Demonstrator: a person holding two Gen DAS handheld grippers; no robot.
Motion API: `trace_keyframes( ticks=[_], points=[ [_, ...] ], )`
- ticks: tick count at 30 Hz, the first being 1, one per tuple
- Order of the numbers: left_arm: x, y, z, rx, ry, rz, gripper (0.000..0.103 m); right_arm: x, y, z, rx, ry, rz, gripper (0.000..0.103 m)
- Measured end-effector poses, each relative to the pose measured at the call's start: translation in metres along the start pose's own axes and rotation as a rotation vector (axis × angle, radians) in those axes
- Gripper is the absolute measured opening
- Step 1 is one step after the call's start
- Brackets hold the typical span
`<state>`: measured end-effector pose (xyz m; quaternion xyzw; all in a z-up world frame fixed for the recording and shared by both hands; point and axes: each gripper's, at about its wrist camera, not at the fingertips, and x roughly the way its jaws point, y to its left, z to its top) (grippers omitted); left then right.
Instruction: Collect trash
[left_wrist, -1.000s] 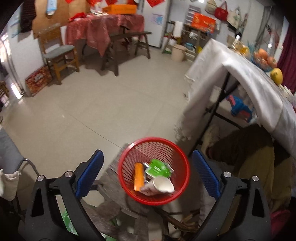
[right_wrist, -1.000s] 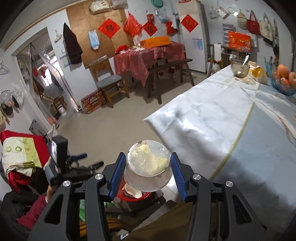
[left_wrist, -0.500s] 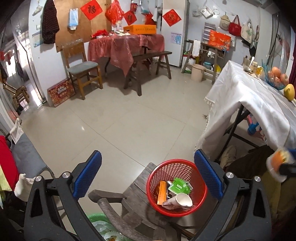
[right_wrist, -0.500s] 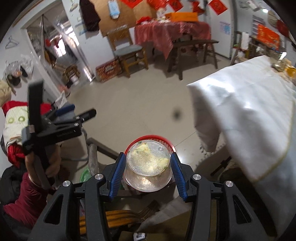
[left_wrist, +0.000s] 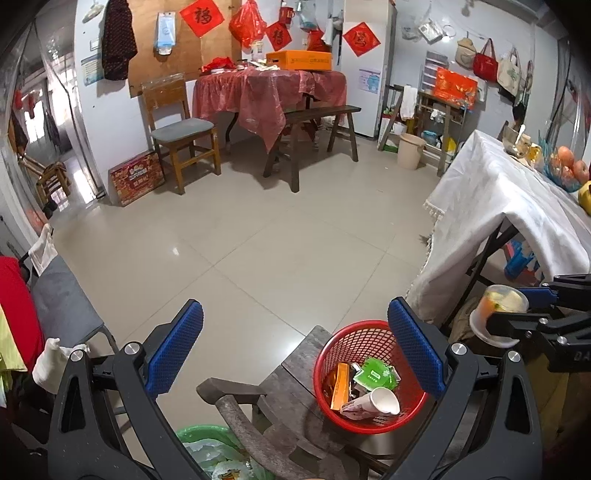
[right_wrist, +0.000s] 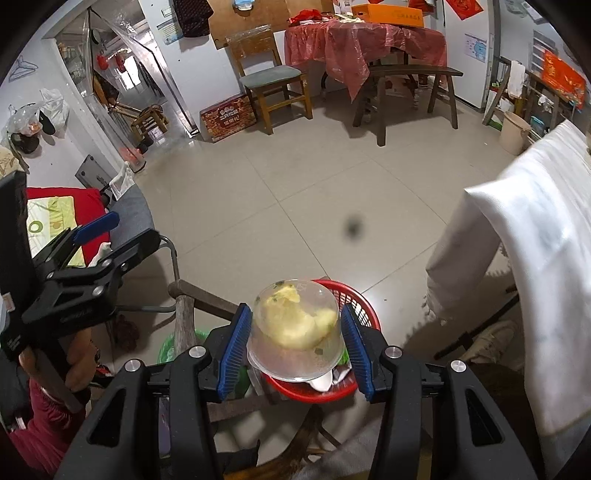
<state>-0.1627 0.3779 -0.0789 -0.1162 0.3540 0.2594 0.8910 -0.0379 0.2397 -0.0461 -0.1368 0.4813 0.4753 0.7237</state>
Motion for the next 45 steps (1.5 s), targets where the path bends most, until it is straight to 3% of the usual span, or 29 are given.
trace_keyframes(
  ticks=[2, 7, 16, 28, 34, 38, 45],
  points=[
    [0.001, 0.005, -0.001, -0.014, 0.005, -0.001, 0.096, 0.006, -0.001, 0.005, 0.002, -0.005, -0.003, 0.062],
    [0.005, 0.014, -0.003, -0.043, 0.023, -0.012, 0.096, 0.015, -0.007, 0.005, 0.027, -0.016, -0.031, 0.062],
    [0.000, 0.007, -0.001, -0.049, 0.024, -0.047, 0.096, -0.019, -0.010, -0.022, 0.017, -0.075, -0.078, 0.062],
    [-0.035, -0.066, 0.009, 0.064, -0.017, -0.084, 0.096, -0.098, -0.049, -0.058, 0.043, -0.215, -0.152, 0.066],
    [-0.062, -0.114, 0.019, 0.125, -0.071, -0.015, 0.096, -0.127, -0.068, -0.069, 0.026, -0.287, -0.115, 0.070],
    [-0.077, -0.134, 0.022, 0.105, -0.104, 0.038, 0.096, -0.137, -0.082, -0.075, -0.001, -0.315, -0.097, 0.071],
    [-0.085, -0.161, 0.021, 0.061, -0.059, 0.138, 0.096, -0.135, -0.100, -0.078, -0.004, -0.310, -0.002, 0.072]
  ],
)
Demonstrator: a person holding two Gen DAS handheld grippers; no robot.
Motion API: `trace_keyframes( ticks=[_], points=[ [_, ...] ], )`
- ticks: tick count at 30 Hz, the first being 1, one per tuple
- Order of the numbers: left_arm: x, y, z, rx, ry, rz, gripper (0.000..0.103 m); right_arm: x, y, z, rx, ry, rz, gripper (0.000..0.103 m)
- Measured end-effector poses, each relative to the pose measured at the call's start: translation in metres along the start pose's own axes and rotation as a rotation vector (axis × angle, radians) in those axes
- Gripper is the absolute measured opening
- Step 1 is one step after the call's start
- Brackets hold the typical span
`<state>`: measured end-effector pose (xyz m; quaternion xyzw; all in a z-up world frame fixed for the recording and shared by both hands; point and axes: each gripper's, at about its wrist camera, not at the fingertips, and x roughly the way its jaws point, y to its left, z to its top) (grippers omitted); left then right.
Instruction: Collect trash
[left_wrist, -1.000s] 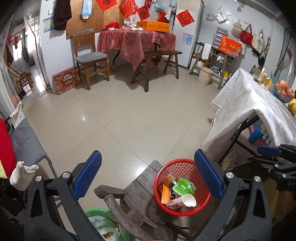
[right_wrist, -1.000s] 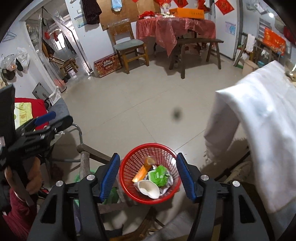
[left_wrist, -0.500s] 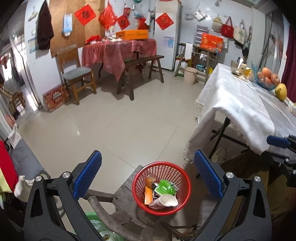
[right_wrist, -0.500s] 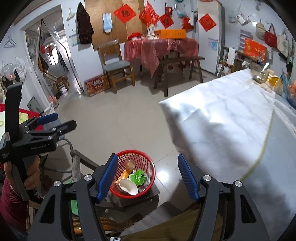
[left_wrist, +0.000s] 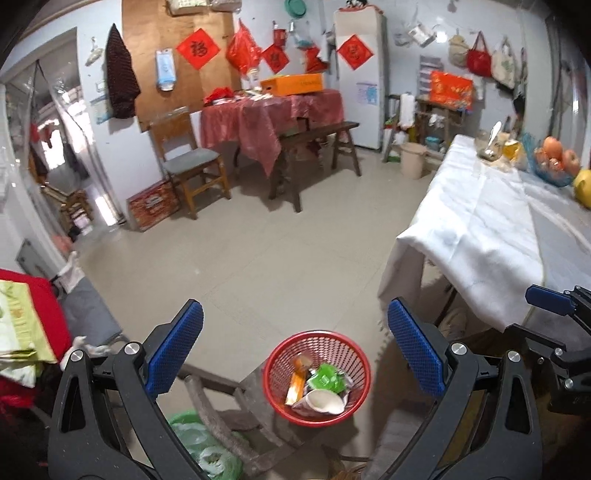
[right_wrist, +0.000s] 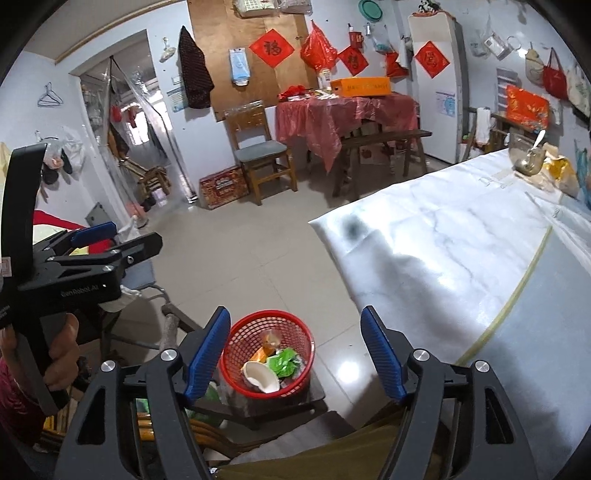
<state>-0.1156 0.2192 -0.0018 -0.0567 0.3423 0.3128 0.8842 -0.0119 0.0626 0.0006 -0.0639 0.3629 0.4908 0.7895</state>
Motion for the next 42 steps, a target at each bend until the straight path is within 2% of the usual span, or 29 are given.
trace_keyframes(
  ticks=[3, 9, 14, 18, 22, 29, 31, 34, 42],
  points=[
    [-0.004, -0.007, -0.007, -0.007, 0.009, 0.048, 0.096, 0.005, 0.001, -0.003, -0.013, 0.016, 0.029, 0.072],
    [0.013, 0.003, -0.029, -0.063, 0.078, 0.078, 0.096, 0.024, 0.006, -0.011, -0.036, 0.068, 0.006, 0.073],
    [0.045, 0.019, -0.047, -0.099, 0.167, 0.069, 0.096, 0.053, 0.014, -0.015, -0.030, 0.140, -0.030, 0.074],
    [0.069, 0.032, -0.061, -0.140, 0.225, 0.030, 0.096, 0.082, 0.026, -0.017, -0.047, 0.208, -0.052, 0.074],
    [0.086, 0.032, -0.072, -0.113, 0.250, 0.030, 0.096, 0.105, 0.035, -0.024, -0.057, 0.262, -0.076, 0.074],
    [0.105, 0.025, -0.086, -0.067, 0.309, 0.057, 0.096, 0.134, 0.026, -0.030, -0.012, 0.331, -0.102, 0.074],
    [0.110, 0.024, -0.089, -0.068, 0.328, 0.039, 0.096, 0.138, 0.024, -0.031, -0.013, 0.342, -0.115, 0.074],
    [0.115, 0.021, -0.094, -0.068, 0.349, 0.023, 0.096, 0.139, 0.021, -0.036, -0.015, 0.350, -0.132, 0.080],
    [0.124, 0.017, -0.100, -0.075, 0.385, 0.005, 0.096, 0.146, 0.011, -0.042, 0.012, 0.381, -0.152, 0.080]
  ],
)
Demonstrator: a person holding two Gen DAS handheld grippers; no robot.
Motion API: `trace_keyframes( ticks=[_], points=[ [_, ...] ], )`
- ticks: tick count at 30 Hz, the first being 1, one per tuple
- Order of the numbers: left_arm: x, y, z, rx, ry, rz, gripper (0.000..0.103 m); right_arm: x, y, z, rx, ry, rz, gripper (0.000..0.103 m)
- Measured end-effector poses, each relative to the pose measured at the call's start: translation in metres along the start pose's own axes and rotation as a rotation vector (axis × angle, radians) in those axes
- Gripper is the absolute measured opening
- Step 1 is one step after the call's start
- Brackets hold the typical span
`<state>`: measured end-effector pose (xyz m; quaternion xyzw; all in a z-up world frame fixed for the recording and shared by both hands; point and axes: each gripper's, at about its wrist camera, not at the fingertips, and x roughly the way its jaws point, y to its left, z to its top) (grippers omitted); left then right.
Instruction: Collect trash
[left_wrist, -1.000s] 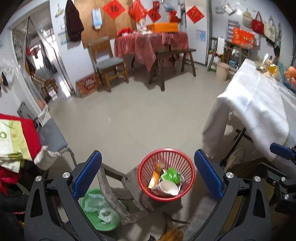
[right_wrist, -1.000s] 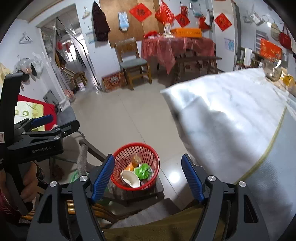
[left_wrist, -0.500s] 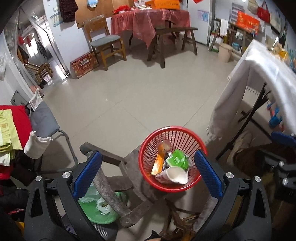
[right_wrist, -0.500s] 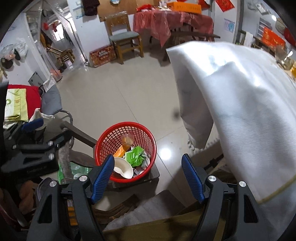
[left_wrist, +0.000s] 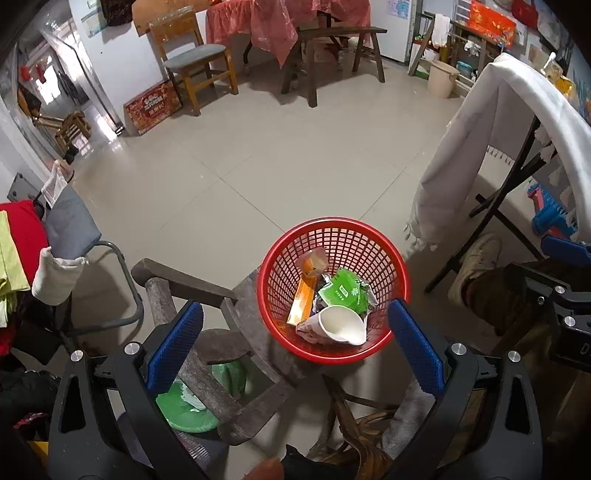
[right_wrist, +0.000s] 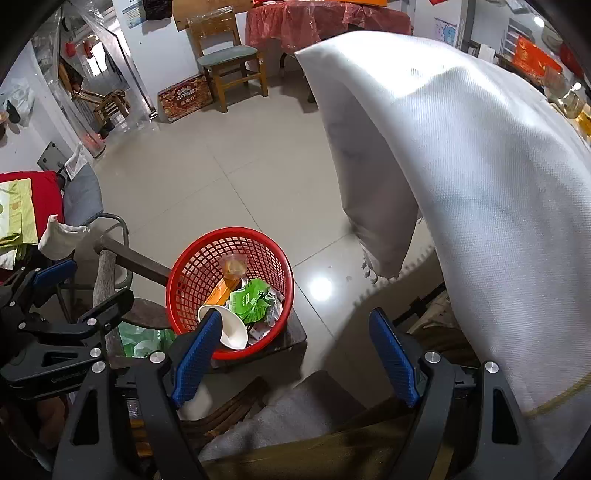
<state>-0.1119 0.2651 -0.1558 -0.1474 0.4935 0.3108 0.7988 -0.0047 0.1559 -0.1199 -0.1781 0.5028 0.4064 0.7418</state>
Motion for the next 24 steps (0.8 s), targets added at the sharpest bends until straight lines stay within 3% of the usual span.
trace_keyframes(
  ticks=[9, 24],
  points=[
    [0.0046, 0.0076, 0.0004, -0.051, 0.029, -0.026, 0.096, 0.0023, 0.0055, 0.0001, -0.020, 0.010, -0.008, 0.081],
    [0.0005, -0.0012, 0.0007, -0.013, 0.001, -0.018, 0.096, 0.0020, 0.0070, 0.0007, -0.030, 0.008, -0.007, 0.081]
  ],
)
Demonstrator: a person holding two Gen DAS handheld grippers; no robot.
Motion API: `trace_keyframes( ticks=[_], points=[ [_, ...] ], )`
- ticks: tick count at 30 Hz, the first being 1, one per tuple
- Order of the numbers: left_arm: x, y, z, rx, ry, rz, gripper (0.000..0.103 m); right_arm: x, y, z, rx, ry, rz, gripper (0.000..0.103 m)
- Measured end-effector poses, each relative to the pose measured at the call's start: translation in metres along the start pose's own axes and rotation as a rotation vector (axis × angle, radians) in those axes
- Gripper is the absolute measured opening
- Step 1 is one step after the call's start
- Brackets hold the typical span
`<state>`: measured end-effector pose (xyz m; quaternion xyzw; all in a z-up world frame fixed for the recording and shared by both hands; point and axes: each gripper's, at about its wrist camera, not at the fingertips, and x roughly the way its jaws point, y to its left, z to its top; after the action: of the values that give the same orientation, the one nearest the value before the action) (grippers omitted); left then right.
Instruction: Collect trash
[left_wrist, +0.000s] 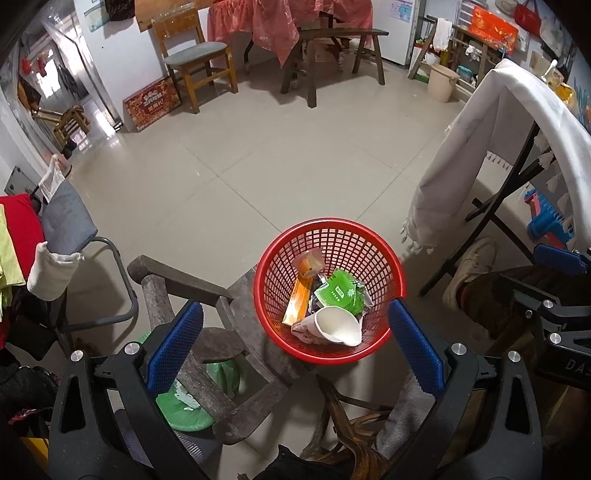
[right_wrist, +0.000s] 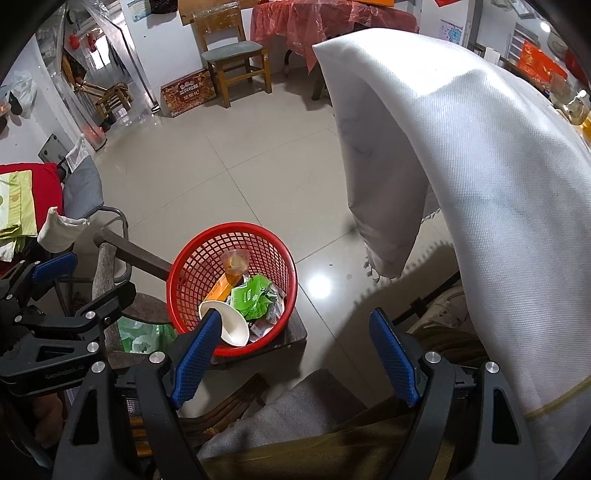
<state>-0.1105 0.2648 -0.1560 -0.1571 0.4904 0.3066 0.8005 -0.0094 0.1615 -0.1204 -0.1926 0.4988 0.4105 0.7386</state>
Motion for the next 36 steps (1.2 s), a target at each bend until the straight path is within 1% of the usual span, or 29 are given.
trace_keyframes(
  ticks=[36],
  points=[
    [0.0013, 0.0029, -0.0021, -0.003, 0.010, 0.008, 0.096, -0.0021, -0.0006, 0.0010, -0.001, -0.004, 0.000, 0.081]
  ],
)
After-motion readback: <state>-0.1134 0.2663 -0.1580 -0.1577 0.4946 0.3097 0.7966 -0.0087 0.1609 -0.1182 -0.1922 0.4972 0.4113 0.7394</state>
